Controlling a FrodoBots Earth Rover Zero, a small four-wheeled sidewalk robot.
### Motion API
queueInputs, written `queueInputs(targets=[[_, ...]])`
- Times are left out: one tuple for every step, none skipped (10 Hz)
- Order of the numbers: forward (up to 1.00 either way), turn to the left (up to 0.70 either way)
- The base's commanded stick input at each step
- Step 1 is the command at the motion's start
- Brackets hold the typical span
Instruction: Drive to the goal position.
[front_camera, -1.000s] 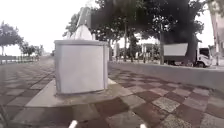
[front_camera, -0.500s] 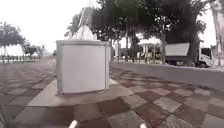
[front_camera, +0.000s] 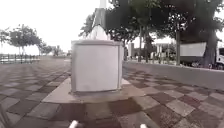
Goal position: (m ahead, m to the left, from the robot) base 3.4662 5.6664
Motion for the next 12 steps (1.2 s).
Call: queueInputs(targets=[[0.0, 0.45], [0.0, 0.45], [0.0, 0.45], [0.0, 0.45], [0.0, 0.45], [0.0, 0.45], [0.0, 0.37], [0.0, 0.02], [0.0, 0.45], [0.0, 0.45], [0.0, 0.45], [0.0, 0.45]])
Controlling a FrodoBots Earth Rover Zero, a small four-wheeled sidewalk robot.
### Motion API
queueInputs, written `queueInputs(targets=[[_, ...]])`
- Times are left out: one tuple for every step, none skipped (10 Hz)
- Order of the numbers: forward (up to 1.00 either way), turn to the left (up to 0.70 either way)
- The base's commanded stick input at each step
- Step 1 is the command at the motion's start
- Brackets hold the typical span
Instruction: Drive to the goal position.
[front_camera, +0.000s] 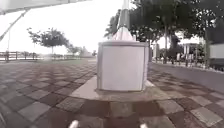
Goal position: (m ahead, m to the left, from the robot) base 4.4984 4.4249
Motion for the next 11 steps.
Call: queueInputs(targets=[[0.0, 0.45], [0.0, 0.45], [0.0, 0.45], [0.0, 0.45], [0.0, 0.45], [0.0, 0.45], [0.0, 0.45], [0.0, 0.45], [0.0, 0.44], [0.0, 0.03], [0.0, 0.3]])
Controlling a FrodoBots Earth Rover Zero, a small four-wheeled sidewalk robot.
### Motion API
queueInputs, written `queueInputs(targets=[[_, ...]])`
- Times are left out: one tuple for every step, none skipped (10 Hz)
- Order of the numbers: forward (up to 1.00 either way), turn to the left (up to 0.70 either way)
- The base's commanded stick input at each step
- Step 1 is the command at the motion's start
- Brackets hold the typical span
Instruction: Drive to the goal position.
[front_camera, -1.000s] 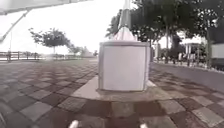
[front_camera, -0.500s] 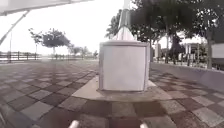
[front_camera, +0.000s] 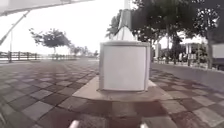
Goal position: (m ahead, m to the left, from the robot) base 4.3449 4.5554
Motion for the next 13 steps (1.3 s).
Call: queueInputs(targets=[[0.0, 0.45], [0.0, 0.45], [0.0, 0.45], [0.0, 0.45], [0.0, 0.45], [0.0, 0.45], [0.0, 0.45], [0.0, 0.45], [0.0, 0.45], [0.0, 0.45], [0.0, 0.45], [0.0, 0.45], [0.0, 0.45]])
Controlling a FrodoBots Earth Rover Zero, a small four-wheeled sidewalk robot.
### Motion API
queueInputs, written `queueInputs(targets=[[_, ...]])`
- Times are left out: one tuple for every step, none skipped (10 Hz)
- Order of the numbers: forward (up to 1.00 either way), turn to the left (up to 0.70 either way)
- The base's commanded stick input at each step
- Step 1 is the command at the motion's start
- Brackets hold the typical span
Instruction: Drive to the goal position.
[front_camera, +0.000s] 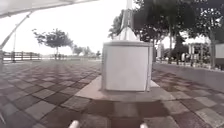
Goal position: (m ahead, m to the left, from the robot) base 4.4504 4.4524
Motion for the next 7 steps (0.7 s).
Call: queueInputs(targets=[[0.0, 0.45], [0.0, 0.45], [0.0, 0.45], [0.0, 0.45], [0.0, 0.45], [0.0, 0.45], [0.0, 0.45]])
